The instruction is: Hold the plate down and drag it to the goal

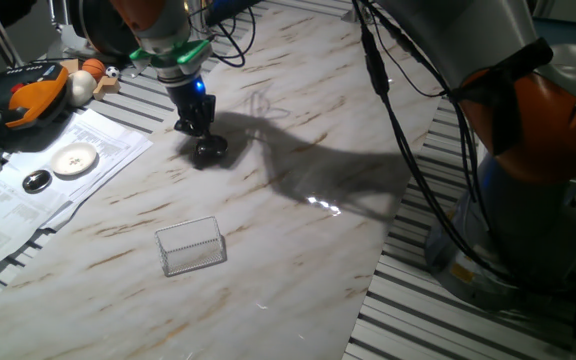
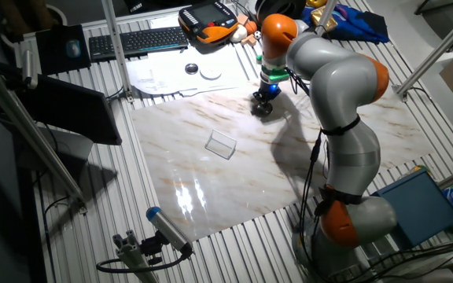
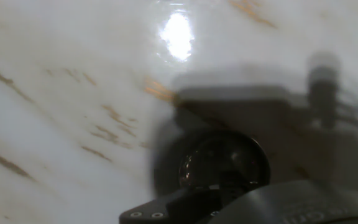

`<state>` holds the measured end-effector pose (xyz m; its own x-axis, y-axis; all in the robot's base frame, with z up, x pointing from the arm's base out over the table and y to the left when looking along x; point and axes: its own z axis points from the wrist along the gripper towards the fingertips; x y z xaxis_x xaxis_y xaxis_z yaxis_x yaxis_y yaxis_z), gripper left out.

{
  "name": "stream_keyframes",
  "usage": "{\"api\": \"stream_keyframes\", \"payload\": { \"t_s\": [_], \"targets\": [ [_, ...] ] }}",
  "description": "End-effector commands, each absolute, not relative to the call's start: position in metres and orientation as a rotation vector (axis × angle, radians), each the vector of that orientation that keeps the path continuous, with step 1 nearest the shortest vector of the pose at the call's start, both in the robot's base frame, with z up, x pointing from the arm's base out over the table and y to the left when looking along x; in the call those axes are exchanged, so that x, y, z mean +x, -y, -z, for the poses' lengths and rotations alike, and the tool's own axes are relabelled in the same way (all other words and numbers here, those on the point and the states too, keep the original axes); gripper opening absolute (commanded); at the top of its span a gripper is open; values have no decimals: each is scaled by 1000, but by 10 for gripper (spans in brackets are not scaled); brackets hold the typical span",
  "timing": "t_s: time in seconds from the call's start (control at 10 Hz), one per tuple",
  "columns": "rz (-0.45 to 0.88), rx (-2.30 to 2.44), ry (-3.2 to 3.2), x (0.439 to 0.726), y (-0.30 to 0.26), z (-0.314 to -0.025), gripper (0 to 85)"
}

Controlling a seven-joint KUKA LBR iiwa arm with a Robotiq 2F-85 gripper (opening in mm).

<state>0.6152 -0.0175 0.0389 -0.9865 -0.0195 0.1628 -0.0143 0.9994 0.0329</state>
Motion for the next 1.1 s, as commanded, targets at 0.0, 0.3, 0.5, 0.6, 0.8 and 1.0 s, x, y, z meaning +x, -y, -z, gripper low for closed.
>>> {"api": "stream_keyframes", "payload": {
  "t_s": [0.0,0.3,0.5,0.6,0.8,1.0],
  "targets": [
    [63,24,2977,614,15,-35,0],
    [75,12,2980,612,7,-27,0],
    [81,-2,2983,611,1,-24,0],
    [87,-8,2982,610,-1,-24,0],
    [95,-21,2977,608,-7,-24,0],
    [98,-38,2975,605,-14,-24,0]
  ]
}}
